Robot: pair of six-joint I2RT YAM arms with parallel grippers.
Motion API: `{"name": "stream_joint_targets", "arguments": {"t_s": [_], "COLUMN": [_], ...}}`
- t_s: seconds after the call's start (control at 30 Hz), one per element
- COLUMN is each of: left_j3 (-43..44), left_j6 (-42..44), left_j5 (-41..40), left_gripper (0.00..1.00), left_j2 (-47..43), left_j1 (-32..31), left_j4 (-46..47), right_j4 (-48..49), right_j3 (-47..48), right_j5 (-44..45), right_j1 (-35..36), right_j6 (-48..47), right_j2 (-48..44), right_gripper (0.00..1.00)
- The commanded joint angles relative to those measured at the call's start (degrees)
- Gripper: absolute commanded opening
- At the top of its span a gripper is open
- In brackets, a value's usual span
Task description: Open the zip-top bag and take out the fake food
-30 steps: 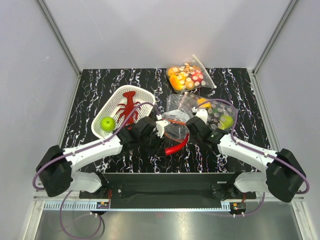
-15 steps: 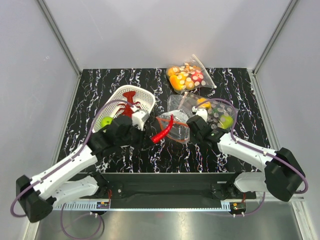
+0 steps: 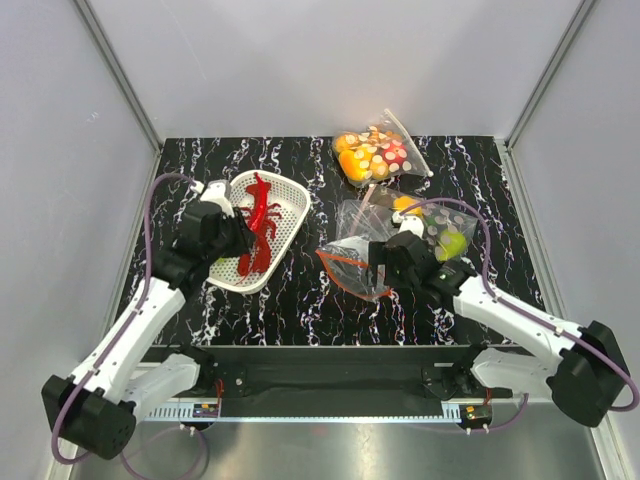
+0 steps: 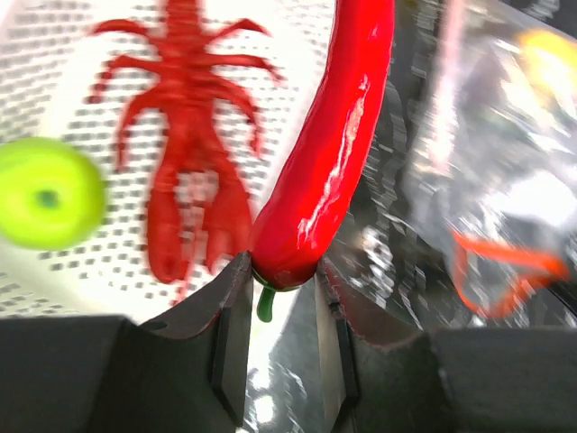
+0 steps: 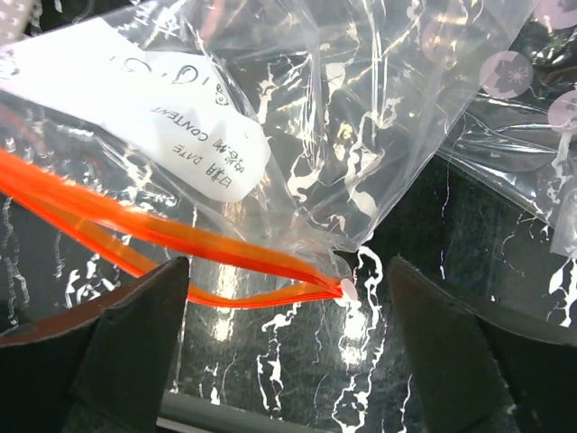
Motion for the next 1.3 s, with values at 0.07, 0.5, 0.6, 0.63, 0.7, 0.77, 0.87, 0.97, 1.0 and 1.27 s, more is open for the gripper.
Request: {"name": "stream_joint_targets", "arguments": {"t_s": [0.07, 0.5, 0.6, 0.63, 0.7, 0.77, 0.87, 0.97, 1.0, 1.27], "left_j3": [1.00, 0.30, 0.12, 0.03, 0.03, 0.29, 0.65, 0.82, 0.91, 5.12], "left_j6": [0.65, 0.12, 0.04, 0.12, 0.30, 0.21, -0.05, 0.04, -0.05, 1.26], "left_j5": [-4.92, -10.11, -9.67, -9.41, -8.96, -9.40, -10.54, -10.11, -9.93, -5.99], "left_gripper": [0.00, 0.00, 0.05, 0.17, 0.42, 0.96, 0.99, 0.99, 0.99, 0.99], "left_j2": [6.36, 20.88, 22.03, 22.11, 21.77, 20.98, 19.92, 17.64, 16.33, 9.03], "left_j1": [4.92, 6.77, 6.77, 6.68, 6.77, 6.77, 6.77, 6.77, 6.68, 6.77], "left_j4": [5.35, 5.88, 5.44, 5.61, 5.61, 5.18, 3.95, 3.24, 3.07, -0.89], "right_j4": [-2.46, -5.01, -5.10, -5.10, -5.19, -5.45, -6.77, -8.00, -8.18, -9.41], "right_j3": [0.30, 0.48, 0.39, 0.30, 0.39, 0.65, 1.35, 1.79, 1.97, 4.34], "right_j5": [-0.30, 3.30, 3.66, 3.74, 3.66, 4.01, 4.97, 5.94, 6.46, 12.88], "right_j1": [-0.38, -0.47, -0.38, -0.38, -0.38, -0.38, -0.38, -0.38, -0.38, -0.73], "right_j6": [-1.58, -2.65, -2.56, -2.56, -2.64, -2.56, -2.82, -3.08, -3.08, -5.98], "right_j2": [-6.01, -9.45, -9.27, -9.18, -9.27, -9.27, -9.53, -10.24, -10.50, -10.15], "right_gripper": [1.00, 1.00, 1.00, 1.00, 1.00, 1.00, 1.00, 1.00, 1.00, 1.00]}}
